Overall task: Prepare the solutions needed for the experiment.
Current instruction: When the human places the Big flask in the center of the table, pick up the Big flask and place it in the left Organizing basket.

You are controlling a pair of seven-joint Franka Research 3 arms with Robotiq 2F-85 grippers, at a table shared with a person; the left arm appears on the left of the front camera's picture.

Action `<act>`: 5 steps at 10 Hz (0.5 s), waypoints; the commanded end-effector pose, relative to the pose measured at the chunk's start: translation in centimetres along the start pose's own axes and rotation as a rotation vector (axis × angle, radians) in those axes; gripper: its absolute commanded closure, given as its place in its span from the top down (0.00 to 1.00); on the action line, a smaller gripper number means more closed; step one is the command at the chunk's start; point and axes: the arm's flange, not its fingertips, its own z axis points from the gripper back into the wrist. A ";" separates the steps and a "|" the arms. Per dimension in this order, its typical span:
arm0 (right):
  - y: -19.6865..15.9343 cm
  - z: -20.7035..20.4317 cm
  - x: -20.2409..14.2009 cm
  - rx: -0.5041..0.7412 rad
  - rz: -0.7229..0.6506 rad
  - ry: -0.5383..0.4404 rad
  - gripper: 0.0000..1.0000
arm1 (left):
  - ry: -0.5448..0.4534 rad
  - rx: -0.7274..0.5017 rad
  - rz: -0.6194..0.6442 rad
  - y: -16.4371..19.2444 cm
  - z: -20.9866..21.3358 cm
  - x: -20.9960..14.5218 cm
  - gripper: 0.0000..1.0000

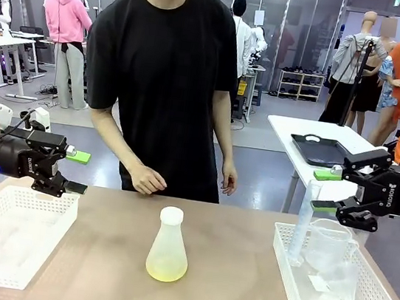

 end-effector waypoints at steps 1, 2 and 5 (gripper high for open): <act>0.1 0.0 -0.4 0.009 0.011 -0.006 0.57 | 0.001 -0.017 0.001 -0.1 0.0 0.0 1.00; 0.1 0.0 -0.4 0.009 0.011 -0.006 0.57 | 0.001 -0.017 0.001 -0.1 0.0 0.0 1.00; 0.1 0.0 -0.4 0.009 0.011 -0.006 0.57 | 0.001 -0.017 0.001 -0.1 0.0 0.0 1.00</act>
